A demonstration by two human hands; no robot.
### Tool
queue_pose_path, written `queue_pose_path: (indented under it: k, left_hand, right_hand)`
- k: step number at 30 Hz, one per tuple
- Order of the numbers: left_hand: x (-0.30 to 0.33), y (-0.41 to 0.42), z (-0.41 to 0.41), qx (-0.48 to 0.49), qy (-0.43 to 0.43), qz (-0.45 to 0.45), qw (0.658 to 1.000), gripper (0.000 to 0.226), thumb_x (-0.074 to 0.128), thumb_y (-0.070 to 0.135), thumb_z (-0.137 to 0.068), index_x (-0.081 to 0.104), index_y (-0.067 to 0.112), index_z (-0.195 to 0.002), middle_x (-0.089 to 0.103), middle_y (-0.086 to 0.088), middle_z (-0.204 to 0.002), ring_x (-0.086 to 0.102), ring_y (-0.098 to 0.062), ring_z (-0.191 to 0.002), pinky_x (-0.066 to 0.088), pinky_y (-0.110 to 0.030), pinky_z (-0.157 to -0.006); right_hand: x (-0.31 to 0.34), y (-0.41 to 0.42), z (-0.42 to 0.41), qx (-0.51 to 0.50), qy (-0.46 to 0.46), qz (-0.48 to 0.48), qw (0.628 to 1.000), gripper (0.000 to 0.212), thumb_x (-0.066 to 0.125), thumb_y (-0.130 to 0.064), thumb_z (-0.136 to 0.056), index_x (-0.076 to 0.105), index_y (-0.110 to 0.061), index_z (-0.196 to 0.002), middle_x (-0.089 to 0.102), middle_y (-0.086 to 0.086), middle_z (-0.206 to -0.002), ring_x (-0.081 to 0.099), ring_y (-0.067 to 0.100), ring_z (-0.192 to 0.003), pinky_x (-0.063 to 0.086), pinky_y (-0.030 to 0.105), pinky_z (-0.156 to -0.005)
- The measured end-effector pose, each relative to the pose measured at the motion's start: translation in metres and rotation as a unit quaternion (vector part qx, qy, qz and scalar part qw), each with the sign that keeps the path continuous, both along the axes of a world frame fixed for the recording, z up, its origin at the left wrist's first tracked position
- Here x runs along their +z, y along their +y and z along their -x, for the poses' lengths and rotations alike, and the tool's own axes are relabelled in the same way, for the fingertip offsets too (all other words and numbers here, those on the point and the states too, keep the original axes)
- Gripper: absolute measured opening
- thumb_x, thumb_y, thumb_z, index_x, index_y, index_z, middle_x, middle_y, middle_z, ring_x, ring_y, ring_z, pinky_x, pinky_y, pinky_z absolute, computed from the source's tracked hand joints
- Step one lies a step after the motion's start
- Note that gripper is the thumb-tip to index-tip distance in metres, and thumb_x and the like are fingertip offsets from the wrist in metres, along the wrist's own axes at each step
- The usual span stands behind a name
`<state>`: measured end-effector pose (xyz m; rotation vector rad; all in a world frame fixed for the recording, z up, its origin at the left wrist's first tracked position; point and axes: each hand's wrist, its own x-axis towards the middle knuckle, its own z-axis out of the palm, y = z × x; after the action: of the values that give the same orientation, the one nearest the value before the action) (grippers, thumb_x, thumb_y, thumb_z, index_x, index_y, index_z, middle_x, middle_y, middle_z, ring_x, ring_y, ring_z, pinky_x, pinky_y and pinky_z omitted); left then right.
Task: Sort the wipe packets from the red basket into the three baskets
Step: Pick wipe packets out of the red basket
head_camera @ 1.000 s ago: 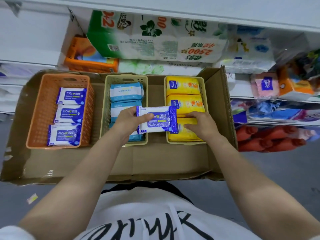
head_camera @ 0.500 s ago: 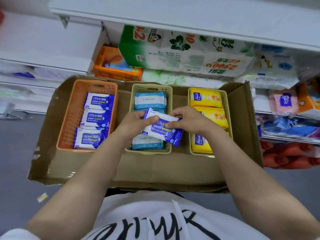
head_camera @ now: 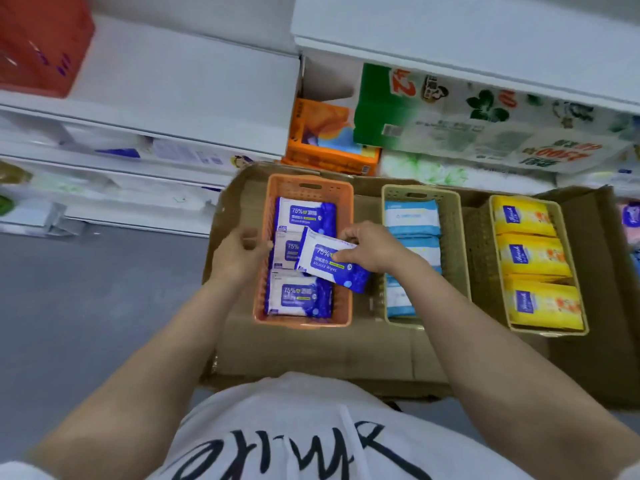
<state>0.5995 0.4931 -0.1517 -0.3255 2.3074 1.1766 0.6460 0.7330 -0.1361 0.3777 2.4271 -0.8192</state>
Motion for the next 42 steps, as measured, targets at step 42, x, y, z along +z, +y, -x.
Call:
queue_pose_path:
  k: [42]
  left_hand:
    - [-0.038,-0.023,-0.007,0.008,-0.157,-0.126,0.980,0.051,0.066,0.026,-0.092,0.049,0.026,-0.141,0.065,-0.002,-0.106,0.067,-0.015,-0.095,0.054,-0.024,-0.063]
  right_hand:
    - [-0.094,-0.052,0.080,0.011,0.107,-0.127,0.986,0.060,0.072,-0.036,-0.086,0.049,-0.027,-0.140,0.048,0.005,-0.143,0.039,0.027,-0.137,0.037,0.044,-0.110]
